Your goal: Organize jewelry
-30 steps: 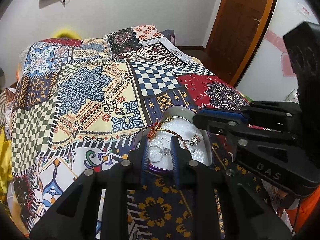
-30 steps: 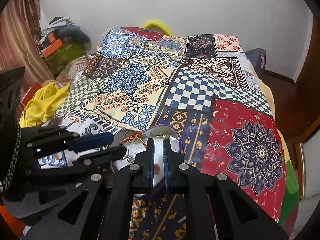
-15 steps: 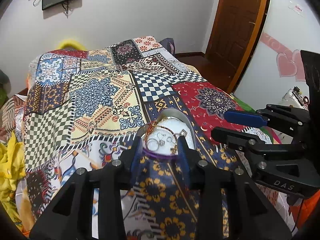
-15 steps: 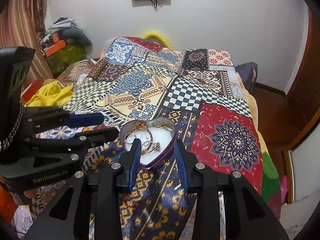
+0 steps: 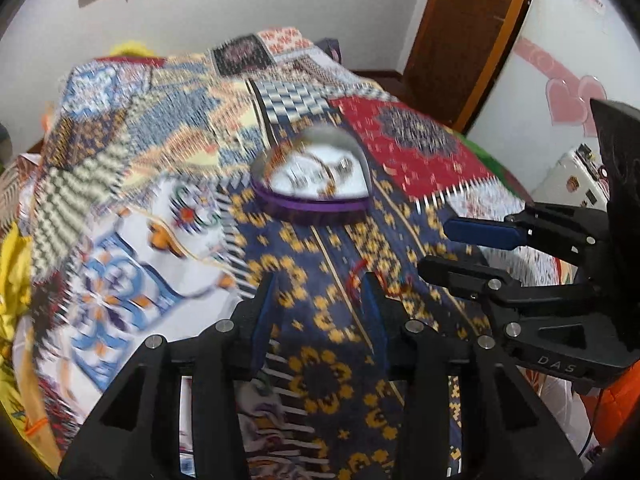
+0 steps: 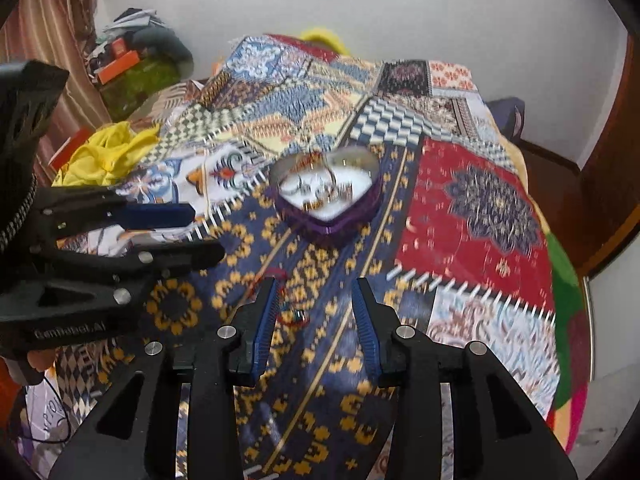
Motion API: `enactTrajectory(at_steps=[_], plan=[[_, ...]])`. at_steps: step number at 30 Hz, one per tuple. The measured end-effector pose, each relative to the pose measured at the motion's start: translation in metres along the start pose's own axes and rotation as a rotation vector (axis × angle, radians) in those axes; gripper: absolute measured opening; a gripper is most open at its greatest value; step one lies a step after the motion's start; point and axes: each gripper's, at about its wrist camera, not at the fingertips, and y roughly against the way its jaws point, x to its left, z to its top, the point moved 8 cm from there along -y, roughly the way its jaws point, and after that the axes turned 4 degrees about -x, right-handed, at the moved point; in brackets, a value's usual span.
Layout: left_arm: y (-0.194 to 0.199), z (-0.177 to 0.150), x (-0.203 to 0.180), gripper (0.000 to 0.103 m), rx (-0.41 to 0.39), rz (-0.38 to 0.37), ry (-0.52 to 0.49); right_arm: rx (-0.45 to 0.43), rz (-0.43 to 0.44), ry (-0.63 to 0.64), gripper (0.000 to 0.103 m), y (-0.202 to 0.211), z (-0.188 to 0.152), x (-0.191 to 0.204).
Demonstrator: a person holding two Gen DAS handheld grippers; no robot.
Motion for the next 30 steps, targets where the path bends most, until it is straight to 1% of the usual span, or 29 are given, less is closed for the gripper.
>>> enactTrajectory(at_steps=[4,7,9,10,11,12,13,14,16,19,22,30], plan=[[-0.015,-0.010,-0.006,0.041,0.032,-0.011,-0.003,0.037,-0.013,0.007,0.034,-0.006,-0.014,-0.003],[-0.022,-0.011,-0.011,0.033,0.041,-0.036,-0.008,0.043,-0.010,-0.003,0.034,-0.006,-0.020,-0.006],[-0.026,-0.010,-0.011,0.030,0.043,-0.044,-0.006,0.040,0.003,-0.007,0.034,-0.006,-0.023,-0.005],[-0.028,-0.009,-0.012,0.027,0.046,-0.059,0.004,0.039,0.005,0.000,0.034,-0.006,-0.023,-0.004],[-0.031,-0.008,-0.012,0.020,0.050,-0.079,0.020,0.037,0.001,0.007,0.034,-0.006,-0.023,-0.004],[-0.032,-0.007,-0.012,0.017,0.050,-0.093,0.027,0.035,-0.002,0.010,0.034,-0.006,-0.023,-0.003],[-0.032,-0.006,-0.014,0.007,0.048,-0.116,0.034,0.033,-0.002,0.011,0.034,-0.006,-0.023,-0.003],[-0.032,-0.005,-0.015,0.004,0.044,-0.126,0.036,0.031,-0.001,0.009,0.034,-0.006,-0.022,-0.003],[-0.029,-0.001,-0.014,0.000,0.027,-0.104,0.030,0.027,-0.002,0.005,0.034,-0.006,-0.021,-0.005],[-0.023,0.005,-0.012,0.000,0.006,-0.091,0.034,0.018,-0.006,-0.010,0.034,-0.005,-0.019,-0.010],[-0.010,0.017,-0.008,0.000,-0.033,-0.076,0.037,-0.003,-0.005,-0.029,0.034,0.000,-0.012,-0.017],[0.027,0.065,-0.001,0.000,-0.160,-0.065,0.052,-0.100,-0.010,-0.080,0.034,0.021,0.016,-0.029]])
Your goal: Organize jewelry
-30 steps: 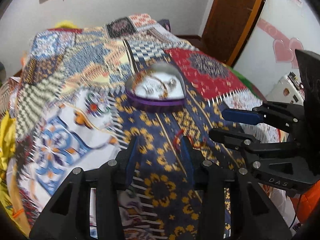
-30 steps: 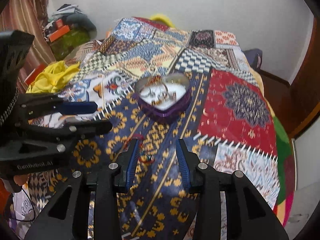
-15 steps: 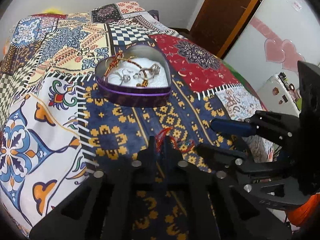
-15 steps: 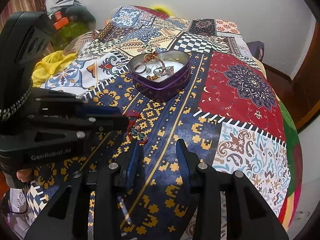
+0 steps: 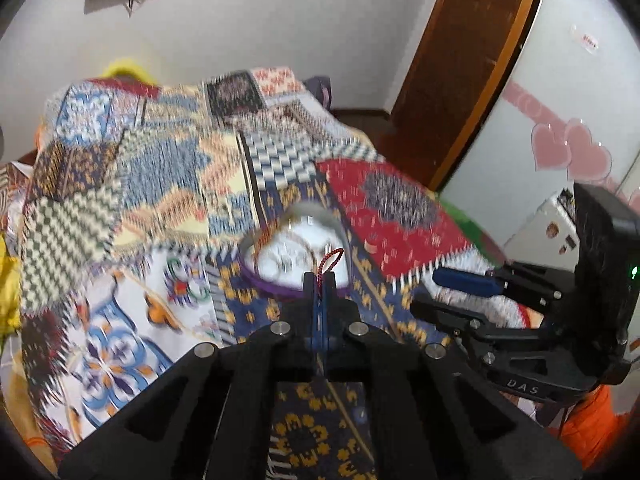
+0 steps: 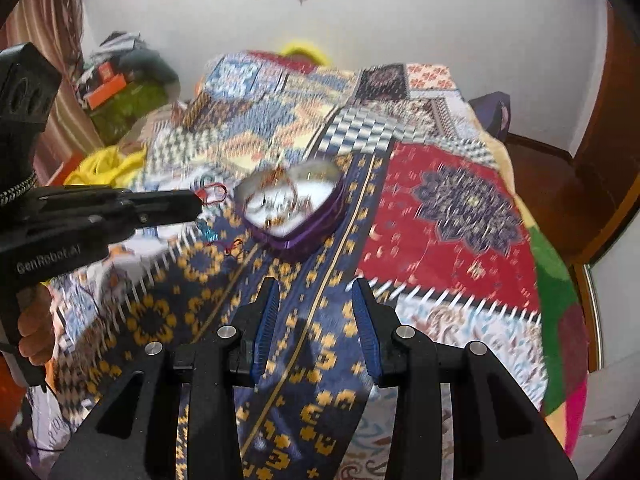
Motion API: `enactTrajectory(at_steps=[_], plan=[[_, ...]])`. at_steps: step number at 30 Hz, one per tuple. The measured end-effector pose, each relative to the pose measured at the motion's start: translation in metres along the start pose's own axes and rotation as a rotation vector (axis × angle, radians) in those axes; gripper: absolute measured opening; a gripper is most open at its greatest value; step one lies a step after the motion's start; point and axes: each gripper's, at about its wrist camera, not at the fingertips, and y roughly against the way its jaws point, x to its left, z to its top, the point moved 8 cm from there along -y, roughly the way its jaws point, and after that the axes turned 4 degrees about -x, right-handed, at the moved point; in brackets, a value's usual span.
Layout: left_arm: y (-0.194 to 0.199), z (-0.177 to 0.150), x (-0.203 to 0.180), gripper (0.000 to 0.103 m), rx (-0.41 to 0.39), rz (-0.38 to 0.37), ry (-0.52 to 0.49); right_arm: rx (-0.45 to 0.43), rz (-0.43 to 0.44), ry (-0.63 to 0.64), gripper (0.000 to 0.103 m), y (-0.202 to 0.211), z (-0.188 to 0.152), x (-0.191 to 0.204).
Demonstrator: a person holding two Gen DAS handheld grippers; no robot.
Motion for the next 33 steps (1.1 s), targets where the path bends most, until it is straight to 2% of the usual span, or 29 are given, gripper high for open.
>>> enactTrajectory(at_steps=[5,10,20,24,26,33], plan=[[0.000,0.030,0.002,0.000,-0.046,0.009,-0.005,-0.056,0.008,-0.028,0.034,0.010,0.016,-0.002],[-0.016,0.042,0.007,0.000,-0.047,0.026,-0.006,-0.090,0.015,-0.046,0.034,0.015,0.025,-0.004],[-0.052,0.017,0.013,0.002,0.062,0.029,0.016,-0.109,0.011,-0.058,0.034,0.019,0.031,-0.009],[-0.039,0.013,0.006,0.008,0.057,0.049,-0.031,-0.125,0.016,-0.062,0.034,0.026,0.035,-0.008],[-0.025,0.015,0.002,0.011,0.029,0.065,-0.054,-0.142,0.016,-0.059,0.034,0.034,0.039,-0.005],[0.055,0.036,-0.011,0.020,-0.144,0.119,-0.088,-0.257,0.026,-0.035,0.034,0.081,0.060,0.013]])
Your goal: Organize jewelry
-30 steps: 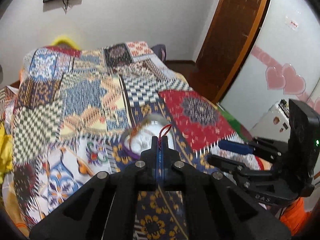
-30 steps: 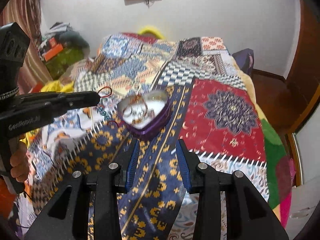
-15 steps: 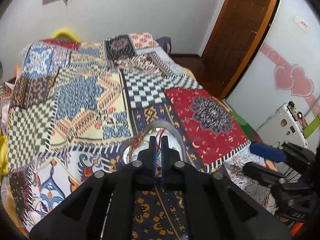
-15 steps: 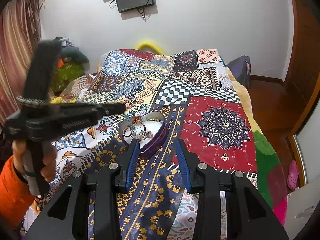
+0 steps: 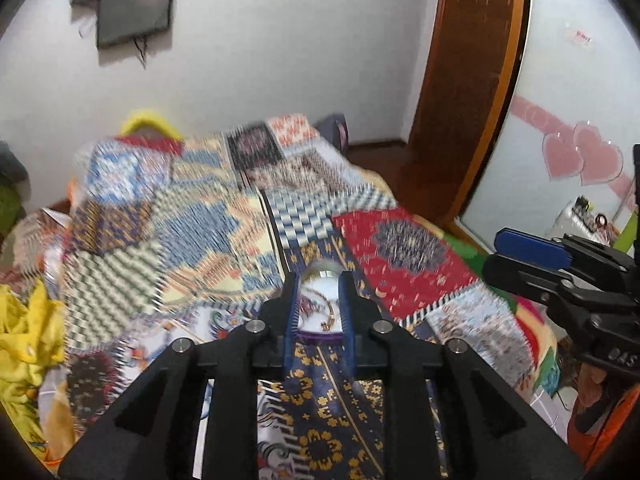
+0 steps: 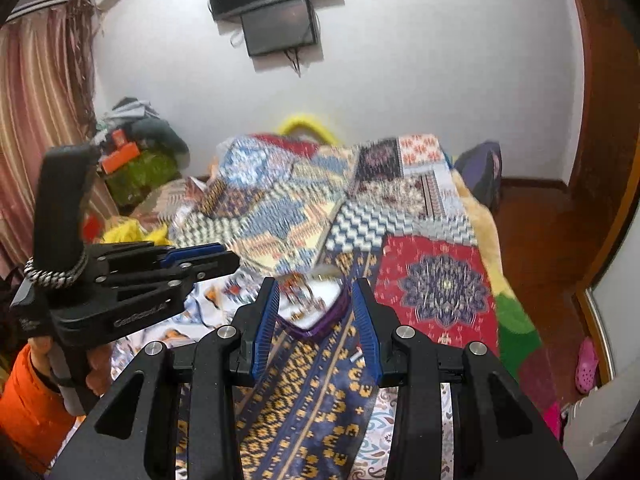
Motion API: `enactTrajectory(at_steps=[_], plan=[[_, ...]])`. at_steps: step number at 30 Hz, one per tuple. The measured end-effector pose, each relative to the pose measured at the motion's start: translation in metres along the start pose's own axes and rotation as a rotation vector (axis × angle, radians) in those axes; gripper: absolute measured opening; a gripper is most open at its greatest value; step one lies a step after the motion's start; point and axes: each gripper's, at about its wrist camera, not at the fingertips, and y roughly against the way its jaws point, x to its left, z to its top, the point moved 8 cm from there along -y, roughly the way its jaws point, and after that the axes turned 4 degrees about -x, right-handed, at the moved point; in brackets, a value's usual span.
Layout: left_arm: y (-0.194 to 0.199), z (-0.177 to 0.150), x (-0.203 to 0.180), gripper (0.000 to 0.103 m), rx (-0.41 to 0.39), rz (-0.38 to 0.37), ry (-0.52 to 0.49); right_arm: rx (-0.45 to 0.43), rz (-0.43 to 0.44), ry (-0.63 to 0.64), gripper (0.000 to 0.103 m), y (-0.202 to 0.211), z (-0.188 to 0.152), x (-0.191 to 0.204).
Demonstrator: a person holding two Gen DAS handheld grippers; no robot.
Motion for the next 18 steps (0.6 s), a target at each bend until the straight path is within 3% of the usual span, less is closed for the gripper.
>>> enactTrajectory(at_steps=[8,12,18], plan=[[0.108,0.040,-0.016,0.043,-0.264,0.058,-0.034,-0.196,0.001,0.023,0.034,0.069,0.041,0.030],[0.147,0.050,-0.022,0.047,-0.359,0.068,-0.031,-0.297,0.003,0.040,0.034,0.105,0.057,0.045],[0.191,0.052,-0.028,0.064,-0.478,0.102,-0.020,-0.409,-0.028,0.085,0.034,0.145,0.066,0.066]])
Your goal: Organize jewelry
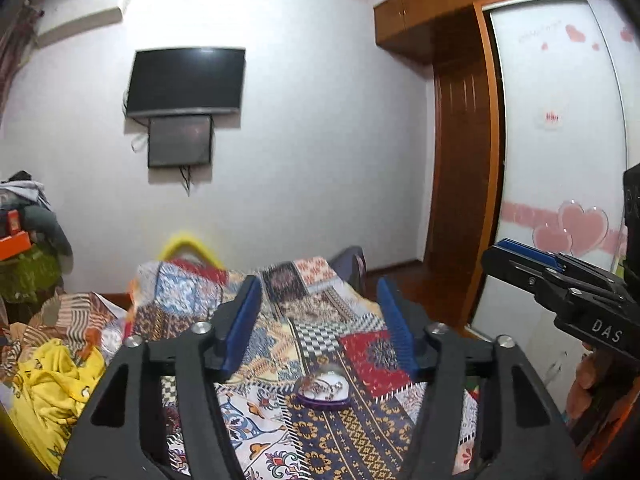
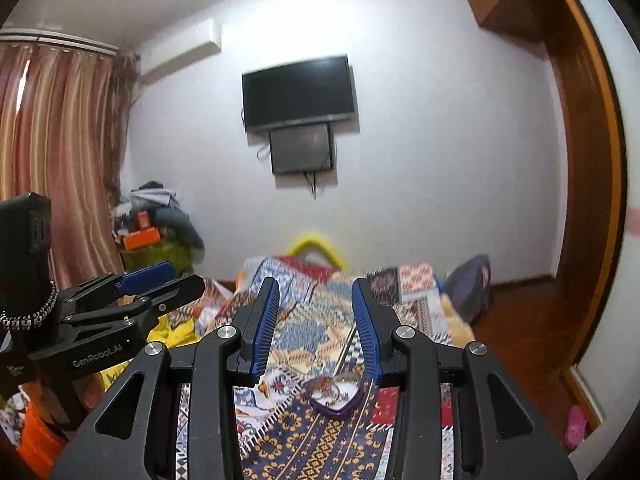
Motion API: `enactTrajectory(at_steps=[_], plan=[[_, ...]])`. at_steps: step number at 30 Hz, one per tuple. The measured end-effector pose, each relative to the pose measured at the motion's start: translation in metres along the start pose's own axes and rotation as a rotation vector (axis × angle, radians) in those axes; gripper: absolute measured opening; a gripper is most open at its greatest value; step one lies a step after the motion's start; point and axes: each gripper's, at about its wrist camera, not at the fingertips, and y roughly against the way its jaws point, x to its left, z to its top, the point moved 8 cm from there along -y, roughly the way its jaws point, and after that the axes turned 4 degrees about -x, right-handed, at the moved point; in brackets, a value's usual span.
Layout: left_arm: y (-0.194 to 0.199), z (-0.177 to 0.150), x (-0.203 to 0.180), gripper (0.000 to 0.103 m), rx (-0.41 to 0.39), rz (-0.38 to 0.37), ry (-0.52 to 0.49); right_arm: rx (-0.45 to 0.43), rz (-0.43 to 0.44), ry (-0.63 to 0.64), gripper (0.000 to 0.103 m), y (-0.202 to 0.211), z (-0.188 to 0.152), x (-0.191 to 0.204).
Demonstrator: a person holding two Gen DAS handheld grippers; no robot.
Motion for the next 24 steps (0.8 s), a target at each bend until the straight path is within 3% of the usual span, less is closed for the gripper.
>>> enactTrajectory(at_steps=[1,4,5,7,10,16,24], plan=[[0.005,0.002,0.000,0.067,-0.016,0.008,0.003,-0.006,-0.001,0.005,0.039,0.002,0.001,0.002],[0.014,0.003,0.000,0.073,-0.034,0.018,0.011,-0.037,-0.021,0.019,0.064,0.008,0.003,0.007],[0.016,0.003,0.000,0.079,-0.036,0.019,0.016,-0.047,-0.036,0.028,0.070,0.009,0.004,0.007],[0.020,0.002,0.002,0.092,-0.039,0.021,0.030,-0.059,-0.060,0.044,0.077,0.006,0.003,0.008],[0.025,0.002,0.004,0.093,-0.056,0.037,0.030,-0.077,-0.089,0.053,0.088,0.007,0.005,0.008],[0.034,0.002,-0.001,0.098,-0.067,0.053,0.012,-0.087,-0.098,0.041,0.097,0.012,0.004,0.008],[0.044,0.005,-0.003,0.102,-0.091,0.054,0.000,-0.085,-0.103,0.047,0.097,0.017,0.001,0.010]])
